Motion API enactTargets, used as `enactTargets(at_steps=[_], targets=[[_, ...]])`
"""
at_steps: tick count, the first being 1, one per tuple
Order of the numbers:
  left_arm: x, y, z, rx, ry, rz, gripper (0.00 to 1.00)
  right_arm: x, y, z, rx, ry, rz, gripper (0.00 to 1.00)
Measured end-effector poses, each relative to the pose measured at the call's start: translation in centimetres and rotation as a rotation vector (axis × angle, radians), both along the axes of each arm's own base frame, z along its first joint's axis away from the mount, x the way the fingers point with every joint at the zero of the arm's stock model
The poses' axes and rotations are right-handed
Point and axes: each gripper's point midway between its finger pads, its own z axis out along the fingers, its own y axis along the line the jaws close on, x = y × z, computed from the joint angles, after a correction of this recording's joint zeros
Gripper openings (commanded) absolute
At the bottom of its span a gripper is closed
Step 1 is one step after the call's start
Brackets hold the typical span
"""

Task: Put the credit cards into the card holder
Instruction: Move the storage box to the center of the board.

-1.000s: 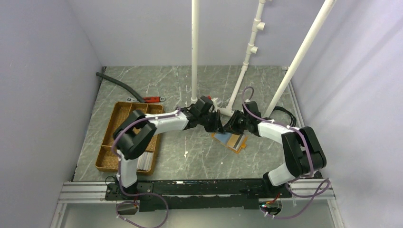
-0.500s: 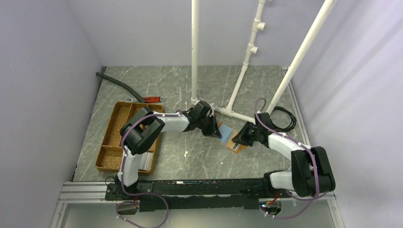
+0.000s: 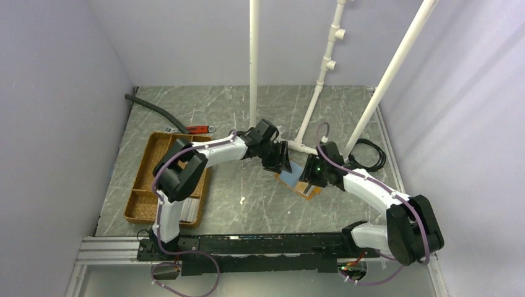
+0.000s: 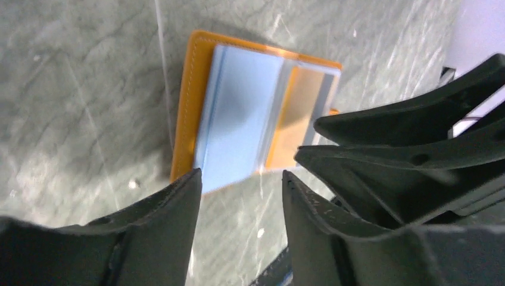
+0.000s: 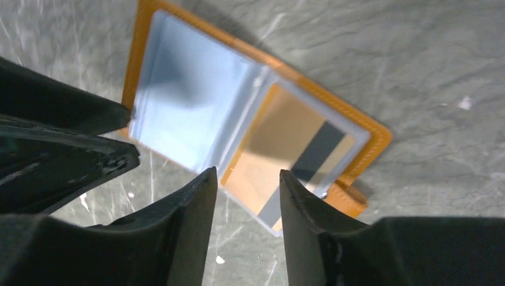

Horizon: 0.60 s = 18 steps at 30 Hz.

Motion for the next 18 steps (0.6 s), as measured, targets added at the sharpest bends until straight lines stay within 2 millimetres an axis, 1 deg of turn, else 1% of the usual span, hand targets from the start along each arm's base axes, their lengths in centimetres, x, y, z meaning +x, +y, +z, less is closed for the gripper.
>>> enactTargets(at_steps=[2, 3, 4, 5, 7, 8, 9, 11, 12, 13, 14, 16, 18], targets=[[-0.2, 0.7, 1.3, 0.004, -0.01, -0.016, 0.76, -0.3, 0.7, 0.4, -0.051, -0.021, 0.062, 0.51], [-0.5, 1.4, 2.6, 0.01, -0.019, -0.022, 0.84, -0.3, 0.9, 0.7, -0.068, -0.031, 0.083, 0.53], [-0.7, 2.0, 3.8, 0.014, -0.035, -0.028, 0.89, -0.2, 0.8, 0.8, -0.084, -0.04, 0.091, 0.54], [-0.9, 2.8, 5.5, 0.012, -0.061, -0.031, 0.97, -0.2, 0.7, 0.9, -0.103, -0.048, 0.108, 0.55], [-1.4, 4.9, 9.5, 0.003, -0.134, -0.022, 0.99, -0.2, 0.5, 1.0, -0.135, -0.057, 0.13, 0.56], [-1.9, 6.4, 11.5, 0.003, -0.167, -0.005, 1.0, -0.3, 0.4, 1.1, -0.157, -0.06, 0.145, 0.57], [-2.6, 8.3, 13.5, 0.006, -0.201, 0.024, 0.99, -0.3, 0.4, 1.2, -0.166, -0.063, 0.156, 0.57], [-3.9, 12.3, 16.0, 0.032, -0.248, 0.102, 1.0, -0.3, 0.6, 1.5, -0.181, -0.073, 0.189, 0.57], [-5.0, 15.2, 16.7, 0.068, -0.26, 0.164, 0.99, -0.3, 0.8, 1.7, -0.184, -0.081, 0.204, 0.57], [-5.9, 17.0, 16.7, 0.098, -0.256, 0.202, 0.99, -0.2, 1.0, 1.9, -0.185, -0.088, 0.217, 0.57], [-7.2, 19.5, 16.6, 0.144, -0.244, 0.261, 0.99, -0.2, 1.2, 2.0, -0.183, -0.094, 0.231, 0.57], [-10.0, 23.5, 15.4, 0.244, -0.185, 0.35, 0.99, -0.3, 1.9, 2.4, -0.169, -0.103, 0.265, 0.57], [-12.1, 26.7, 14.1, 0.332, -0.126, 0.43, 0.99, -0.4, 2.6, 2.5, -0.153, -0.104, 0.297, 0.57]])
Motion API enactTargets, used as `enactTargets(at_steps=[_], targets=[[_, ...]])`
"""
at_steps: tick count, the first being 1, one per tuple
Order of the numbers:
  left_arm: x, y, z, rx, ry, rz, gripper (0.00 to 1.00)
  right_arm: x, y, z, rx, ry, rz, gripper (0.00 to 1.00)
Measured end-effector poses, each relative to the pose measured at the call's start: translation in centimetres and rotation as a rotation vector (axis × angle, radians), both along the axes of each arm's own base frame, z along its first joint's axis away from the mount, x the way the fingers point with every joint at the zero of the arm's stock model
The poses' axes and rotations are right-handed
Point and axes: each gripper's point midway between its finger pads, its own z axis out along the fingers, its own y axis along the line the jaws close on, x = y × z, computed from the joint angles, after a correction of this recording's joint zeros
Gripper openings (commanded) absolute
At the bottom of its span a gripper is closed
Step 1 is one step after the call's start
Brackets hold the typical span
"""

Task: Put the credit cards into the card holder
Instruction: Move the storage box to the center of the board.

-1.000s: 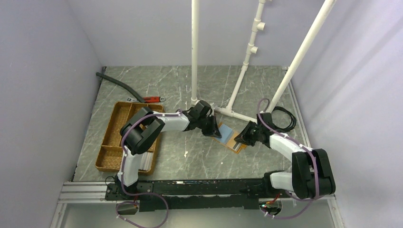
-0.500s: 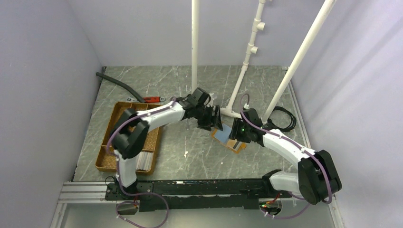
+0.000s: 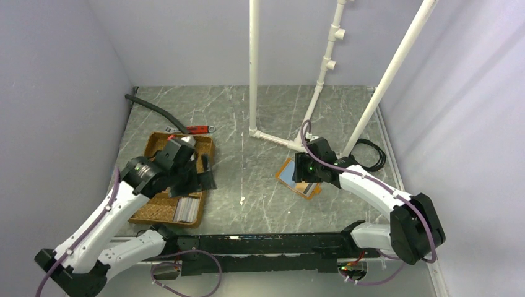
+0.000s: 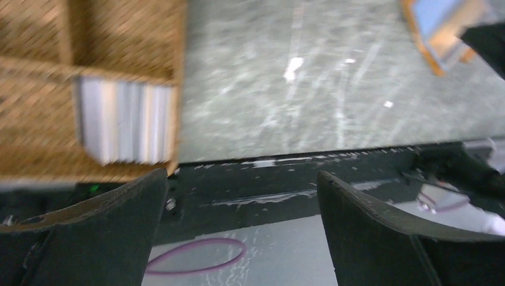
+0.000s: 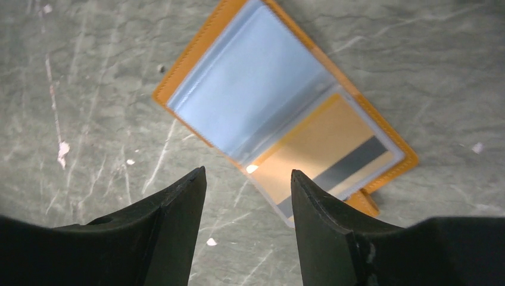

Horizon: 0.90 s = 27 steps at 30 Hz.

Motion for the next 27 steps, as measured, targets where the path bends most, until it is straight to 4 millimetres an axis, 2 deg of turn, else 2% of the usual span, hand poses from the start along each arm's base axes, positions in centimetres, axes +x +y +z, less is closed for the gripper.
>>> enactTargets(at_steps=[3, 8, 12, 15, 20, 25, 27], targets=[[-1.8, 3.3, -1.9, 0.069, 0.071, 0.133, 0.99, -0.3, 1.3, 0.2, 0.019, 0.005, 0.053, 0.58], [-2.7, 6.4, -5.0, 0.163, 0.189, 0.287, 0.99, -0.6, 3.1, 1.1, 0.047, -0.014, 0.127, 0.58], [-1.4, 7.7, -6.6, 0.185, 0.259, 0.378, 1.0, -0.6, 3.3, 1.7, 0.056, -0.035, 0.139, 0.58], [0.5, 8.5, -7.7, 0.148, 0.29, 0.439, 0.99, -0.6, 3.3, 2.7, 0.073, -0.067, 0.146, 0.58], [2.4, 9.8, -10.3, 0.099, 0.399, 0.538, 0.99, -0.7, 3.4, 3.8, 0.096, -0.105, 0.153, 0.59], [3.5, 10.0, -11.6, 0.065, 0.336, 0.566, 0.99, -0.9, 4.3, 3.7, 0.133, -0.096, 0.185, 0.59], [3.7, 9.9, -12.0, 0.05, 0.318, 0.575, 0.93, -1.1, 5.0, 3.4, 0.143, -0.087, 0.206, 0.59]])
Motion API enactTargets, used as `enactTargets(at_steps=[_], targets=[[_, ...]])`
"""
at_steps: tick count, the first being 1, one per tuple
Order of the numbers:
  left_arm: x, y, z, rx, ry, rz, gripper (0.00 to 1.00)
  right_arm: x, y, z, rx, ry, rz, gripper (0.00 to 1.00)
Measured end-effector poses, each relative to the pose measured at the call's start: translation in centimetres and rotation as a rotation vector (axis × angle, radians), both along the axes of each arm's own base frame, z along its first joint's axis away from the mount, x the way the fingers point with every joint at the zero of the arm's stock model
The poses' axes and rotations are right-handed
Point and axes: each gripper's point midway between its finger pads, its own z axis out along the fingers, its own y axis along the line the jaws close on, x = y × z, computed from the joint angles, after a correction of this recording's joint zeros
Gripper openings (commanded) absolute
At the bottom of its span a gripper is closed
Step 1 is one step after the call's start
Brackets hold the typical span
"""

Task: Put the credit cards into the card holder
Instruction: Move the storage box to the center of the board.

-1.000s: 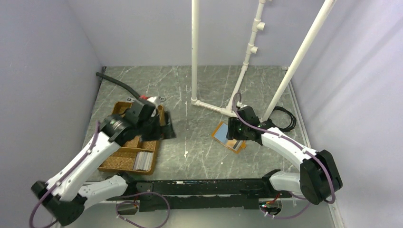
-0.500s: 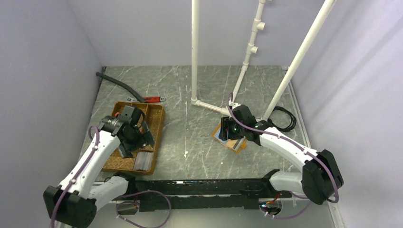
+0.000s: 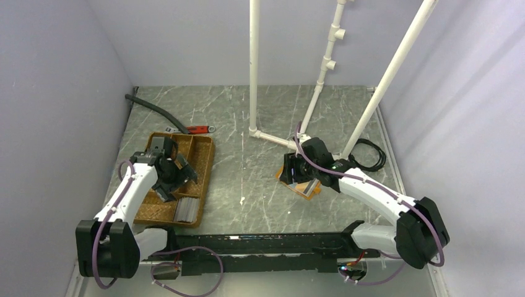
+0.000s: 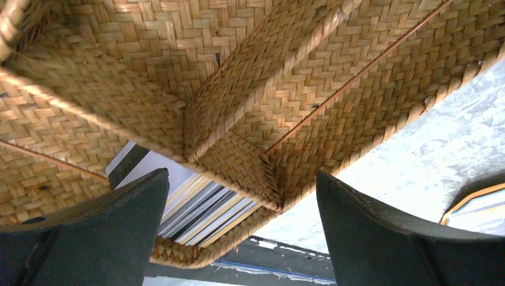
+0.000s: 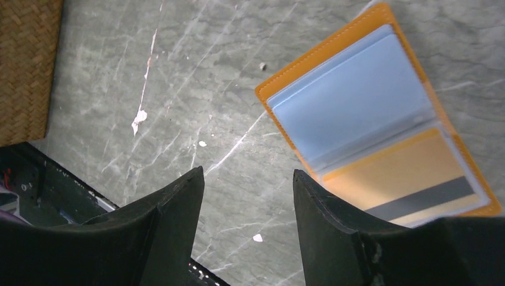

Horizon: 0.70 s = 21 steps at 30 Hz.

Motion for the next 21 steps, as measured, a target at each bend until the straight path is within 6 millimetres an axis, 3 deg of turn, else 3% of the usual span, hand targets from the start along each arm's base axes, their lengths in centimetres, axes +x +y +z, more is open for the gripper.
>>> enactTargets(at_steps=[7, 11, 17, 19, 21], targets=[[0.5, 0.2, -1.3, -0.003, -0.011, 0.054, 0.53, -0.8, 1.1, -0.9, -0.011, 0.028, 0.041, 0.59], [1.1, 0.3, -1.5, -0.002, -0.016, 0.09, 0.4, -0.7, 1.4, -0.8, -0.001, 0.022, 0.04, 0.59], [2.9, -0.8, -2.0, -0.068, -0.034, 0.125, 0.4, -0.5, 1.7, -0.9, 0.008, 0.024, 0.034, 0.59], [3.4, -1.1, -2.1, -0.086, -0.021, 0.129, 0.51, -0.5, 1.8, -0.9, 0.01, 0.023, 0.034, 0.59], [4.0, -1.3, -1.9, -0.095, -0.019, 0.118, 0.73, -0.6, 1.9, -1.0, 0.01, 0.026, 0.036, 0.59]])
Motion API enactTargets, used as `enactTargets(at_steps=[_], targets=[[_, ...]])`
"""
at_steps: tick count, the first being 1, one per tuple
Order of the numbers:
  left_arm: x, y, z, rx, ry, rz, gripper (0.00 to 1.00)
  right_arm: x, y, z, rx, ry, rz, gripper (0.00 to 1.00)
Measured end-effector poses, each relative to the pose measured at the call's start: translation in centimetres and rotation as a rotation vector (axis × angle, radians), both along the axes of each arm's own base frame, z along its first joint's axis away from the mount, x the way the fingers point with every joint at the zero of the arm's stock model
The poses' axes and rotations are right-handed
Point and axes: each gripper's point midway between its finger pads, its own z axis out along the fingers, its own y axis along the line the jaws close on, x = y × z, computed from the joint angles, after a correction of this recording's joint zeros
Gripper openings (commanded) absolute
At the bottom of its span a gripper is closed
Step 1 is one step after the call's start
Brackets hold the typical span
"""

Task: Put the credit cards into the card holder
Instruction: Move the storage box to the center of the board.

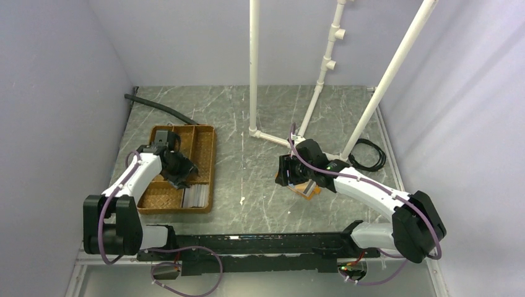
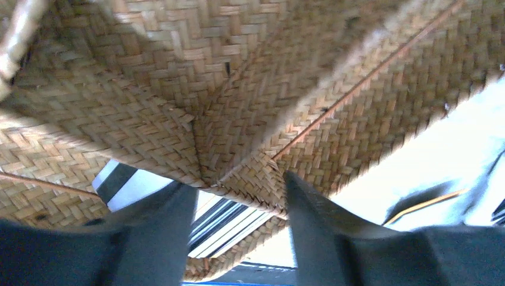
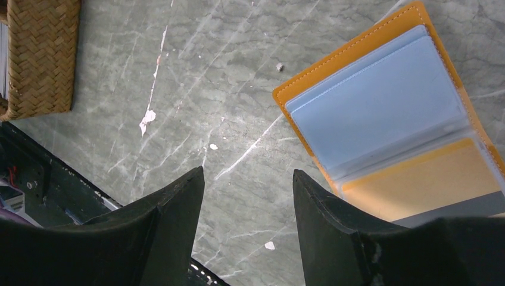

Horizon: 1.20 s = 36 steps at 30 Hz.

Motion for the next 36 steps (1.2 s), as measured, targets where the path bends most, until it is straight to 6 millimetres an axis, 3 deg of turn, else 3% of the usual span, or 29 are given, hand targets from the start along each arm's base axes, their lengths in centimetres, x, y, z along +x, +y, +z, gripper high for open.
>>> enactTargets(at_steps=[3, 4, 11, 21, 30, 36], targets=[[1.1, -0.3, 0.7, -0.006, -0.036, -0.039, 0.98, 0.0, 0.0, -0.1, -0.003, 0.002, -0.001, 0.59], [1.3, -0.2, 1.0, -0.001, -0.059, -0.052, 0.99, 0.0, 0.1, -0.1, -0.003, 0.002, 0.0, 0.59], [1.0, 0.1, 3.6, 0.038, -0.192, -0.168, 0.99, 0.0, 0.3, -0.5, -0.005, 0.006, 0.005, 0.59], [-0.9, 0.0, -0.6, 0.036, -0.122, -0.216, 0.98, -0.4, 1.3, -1.0, -0.007, 0.014, 0.037, 0.59], [-0.9, -1.4, -1.3, -0.036, -0.177, -0.253, 0.99, -1.9, 3.3, -1.9, -0.021, 0.036, 0.104, 0.59], [-0.7, -2.8, -0.4, -0.112, -0.216, -0.281, 0.96, -2.1, 4.1, -1.7, -0.013, 0.034, 0.112, 0.59]])
